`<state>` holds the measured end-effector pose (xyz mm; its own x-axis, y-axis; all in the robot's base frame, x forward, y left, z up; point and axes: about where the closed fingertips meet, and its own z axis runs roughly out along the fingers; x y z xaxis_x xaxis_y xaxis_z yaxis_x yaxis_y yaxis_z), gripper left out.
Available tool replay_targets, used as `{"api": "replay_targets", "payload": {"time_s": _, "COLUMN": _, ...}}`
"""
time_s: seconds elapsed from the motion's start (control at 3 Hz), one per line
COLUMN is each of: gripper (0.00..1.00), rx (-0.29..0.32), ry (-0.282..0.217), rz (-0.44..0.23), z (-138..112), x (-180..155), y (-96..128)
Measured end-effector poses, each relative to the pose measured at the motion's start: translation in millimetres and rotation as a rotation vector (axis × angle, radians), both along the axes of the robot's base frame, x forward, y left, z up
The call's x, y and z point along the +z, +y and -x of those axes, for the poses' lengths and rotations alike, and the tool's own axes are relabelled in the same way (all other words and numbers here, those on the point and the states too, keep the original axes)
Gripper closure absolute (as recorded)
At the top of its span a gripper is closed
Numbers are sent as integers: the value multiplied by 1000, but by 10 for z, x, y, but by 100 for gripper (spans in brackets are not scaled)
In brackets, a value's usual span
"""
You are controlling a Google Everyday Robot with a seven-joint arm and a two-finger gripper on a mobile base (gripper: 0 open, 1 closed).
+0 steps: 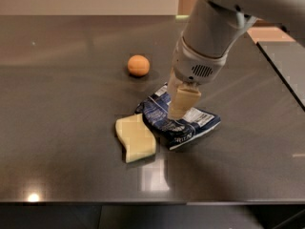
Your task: Move blue chip bag near sponge
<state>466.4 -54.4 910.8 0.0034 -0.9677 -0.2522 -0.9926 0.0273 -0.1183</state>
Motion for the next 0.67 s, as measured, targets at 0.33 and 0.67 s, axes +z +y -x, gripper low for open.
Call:
{"api": "replay_targets", "payload": {"time_s": 0.33, "gripper": 0, "rx": 1, "ry": -4, "rz": -1, "z": 3, "x": 12, "y": 6}}
{"api": "replay_targets", "payload": {"time_s": 0.67, "gripper": 0, "rx": 1, "ry": -4, "rz": -1, "z": 3, "x": 13, "y": 6}}
